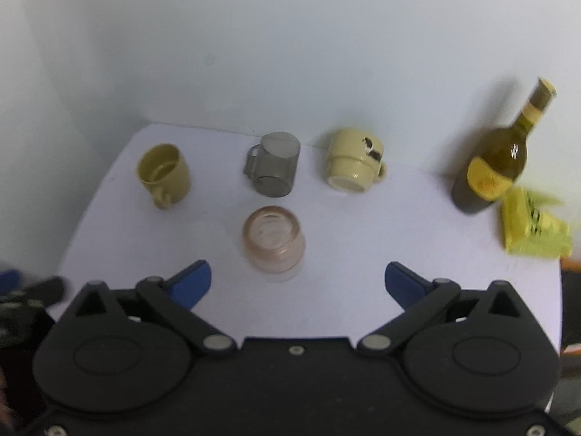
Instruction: Flip cup upright
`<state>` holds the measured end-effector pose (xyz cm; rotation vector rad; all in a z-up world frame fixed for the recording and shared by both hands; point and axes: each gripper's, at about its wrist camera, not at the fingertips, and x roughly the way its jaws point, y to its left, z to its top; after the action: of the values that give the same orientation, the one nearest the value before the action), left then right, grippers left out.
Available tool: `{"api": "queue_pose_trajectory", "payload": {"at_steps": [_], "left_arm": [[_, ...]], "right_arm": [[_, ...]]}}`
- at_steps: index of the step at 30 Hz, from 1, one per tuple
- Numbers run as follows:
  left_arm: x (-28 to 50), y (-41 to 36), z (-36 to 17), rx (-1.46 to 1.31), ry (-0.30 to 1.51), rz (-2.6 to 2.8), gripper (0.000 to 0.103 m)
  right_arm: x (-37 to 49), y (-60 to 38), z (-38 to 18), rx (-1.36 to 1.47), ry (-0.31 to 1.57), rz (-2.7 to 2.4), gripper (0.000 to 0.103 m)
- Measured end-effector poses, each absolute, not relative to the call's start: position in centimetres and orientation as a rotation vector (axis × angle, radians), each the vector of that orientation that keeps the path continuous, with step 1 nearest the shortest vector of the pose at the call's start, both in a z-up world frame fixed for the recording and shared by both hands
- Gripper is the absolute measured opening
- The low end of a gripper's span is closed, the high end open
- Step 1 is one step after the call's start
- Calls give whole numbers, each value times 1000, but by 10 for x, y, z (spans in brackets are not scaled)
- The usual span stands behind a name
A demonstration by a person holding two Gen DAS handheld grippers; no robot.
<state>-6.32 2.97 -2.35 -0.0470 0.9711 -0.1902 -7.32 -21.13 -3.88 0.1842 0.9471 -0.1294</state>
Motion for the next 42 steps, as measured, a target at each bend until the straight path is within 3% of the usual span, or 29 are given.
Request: {"api": "queue_pose_trajectory", "payload": {"at_steps": [6, 42], "left_arm": [[-63, 15, -34, 13, 1012, -171, 103], [-46, 21, -41, 36, 1043, -93, 103]], "right_arm": [[-84, -195, -54, 141, 1026, -118, 103], [-64, -170, -55, 70, 1047, -36, 103]]}}
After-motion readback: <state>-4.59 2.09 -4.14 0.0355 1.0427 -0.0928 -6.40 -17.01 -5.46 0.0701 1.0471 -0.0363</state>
